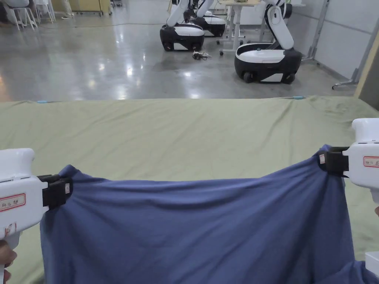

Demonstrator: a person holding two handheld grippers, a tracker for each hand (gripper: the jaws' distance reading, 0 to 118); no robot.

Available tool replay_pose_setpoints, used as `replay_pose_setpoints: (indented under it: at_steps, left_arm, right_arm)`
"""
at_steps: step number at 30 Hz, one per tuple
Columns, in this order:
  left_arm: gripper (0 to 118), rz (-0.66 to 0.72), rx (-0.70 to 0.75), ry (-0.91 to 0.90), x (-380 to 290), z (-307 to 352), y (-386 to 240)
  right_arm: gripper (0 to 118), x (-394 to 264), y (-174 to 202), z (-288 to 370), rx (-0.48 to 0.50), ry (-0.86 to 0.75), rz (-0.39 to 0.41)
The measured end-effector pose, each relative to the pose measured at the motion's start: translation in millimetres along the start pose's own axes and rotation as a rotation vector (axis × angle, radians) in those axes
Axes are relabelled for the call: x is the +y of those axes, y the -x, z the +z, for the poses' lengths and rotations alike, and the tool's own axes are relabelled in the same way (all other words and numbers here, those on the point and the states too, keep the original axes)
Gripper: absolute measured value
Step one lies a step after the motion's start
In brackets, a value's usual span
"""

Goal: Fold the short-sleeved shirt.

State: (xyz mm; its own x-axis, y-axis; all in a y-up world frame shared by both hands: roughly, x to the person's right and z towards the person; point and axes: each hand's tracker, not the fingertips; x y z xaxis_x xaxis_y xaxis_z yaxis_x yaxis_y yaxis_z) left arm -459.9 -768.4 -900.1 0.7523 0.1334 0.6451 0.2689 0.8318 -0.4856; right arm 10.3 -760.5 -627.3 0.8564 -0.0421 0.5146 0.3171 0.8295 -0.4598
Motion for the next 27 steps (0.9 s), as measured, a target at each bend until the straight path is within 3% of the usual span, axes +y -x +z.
replay_pose_setpoints:
  at_steps: [8,11,17,20,27]
  left_arm:
    - [0,-0.017,0.011,0.0,1,1,0]
    - [0,-0.039,0.011,0.033,-15,8,7]
    - [0,-0.094,0.0,0.223,-75,19,19]
    - [0,-0.093,-0.022,0.308,-108,21,19]
    - [0,-0.07,-0.015,0.419,-161,26,20]
  right_arm:
    - [2,-4,-3,3,-0.019,-0.003,-0.001]
    - [2,-21,-3,15,-0.023,0.025,0.044]
    - [2,-85,-14,43,0.029,0.199,0.114]
    - [2,-121,-4,55,0.008,0.282,0.2]
    - [2,-190,-6,42,-0.007,0.486,0.227]
